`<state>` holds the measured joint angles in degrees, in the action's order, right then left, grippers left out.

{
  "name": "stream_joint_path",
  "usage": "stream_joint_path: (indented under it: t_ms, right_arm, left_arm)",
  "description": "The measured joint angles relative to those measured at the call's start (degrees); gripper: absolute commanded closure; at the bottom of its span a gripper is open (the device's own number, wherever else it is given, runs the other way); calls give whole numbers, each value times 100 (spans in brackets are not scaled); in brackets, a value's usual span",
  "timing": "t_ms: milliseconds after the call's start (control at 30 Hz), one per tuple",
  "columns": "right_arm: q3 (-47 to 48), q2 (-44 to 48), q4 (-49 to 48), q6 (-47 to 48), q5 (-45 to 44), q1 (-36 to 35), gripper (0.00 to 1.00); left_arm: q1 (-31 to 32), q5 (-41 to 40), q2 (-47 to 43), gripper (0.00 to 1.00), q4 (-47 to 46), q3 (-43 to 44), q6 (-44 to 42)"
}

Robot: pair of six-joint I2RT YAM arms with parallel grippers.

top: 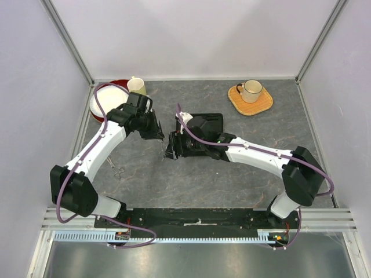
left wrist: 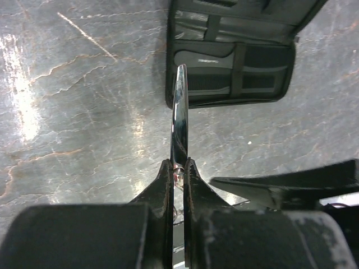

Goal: Sort the hair-cutting tools

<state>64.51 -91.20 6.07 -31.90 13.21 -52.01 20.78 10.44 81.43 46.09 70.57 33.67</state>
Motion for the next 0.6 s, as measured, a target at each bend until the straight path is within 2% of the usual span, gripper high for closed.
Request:
stream_joint_path:
  t_ms: [133, 233, 300, 333, 400, 433, 467, 500, 567, 600]
  right_arm:
    - [234, -273, -151, -101, -52, -28, 25]
    - [391, -422, -249, -155, -85, -28, 29]
    - [448, -487, -326, -195, -81, -28, 44]
    - [481, -522, -372, -223, -72, -28, 58]
    - [555, -619, -448, -293, -13, -28, 74]
    - [584, -658, -468, -293, 13, -28, 88]
    - [610, -706, -490, -317, 17, -28, 95]
    - [621, -739, -501, -361, -11, -24, 100]
    - [629, -804, -479, -446, -9, 48, 100]
    - [636, -809, -511, -479, 7, 52, 100]
  left_arm:
    - [24, 125, -50, 98, -2, 118, 105]
    - [37, 223, -83, 98, 0, 138, 177]
    - [37, 247, -109, 98, 0, 138, 219]
    - [37, 273, -127, 98, 0, 140, 247]
    - [37, 321, -160, 98, 2, 149, 289]
    - [37, 328, -175, 98, 2, 164, 299]
    - [37, 332, -188, 98, 13, 186, 302]
    - [35, 323, -212, 98, 46, 205, 299]
    - [20, 269, -291, 89, 96, 232, 299]
    - [17, 264, -299, 77, 83, 240, 299]
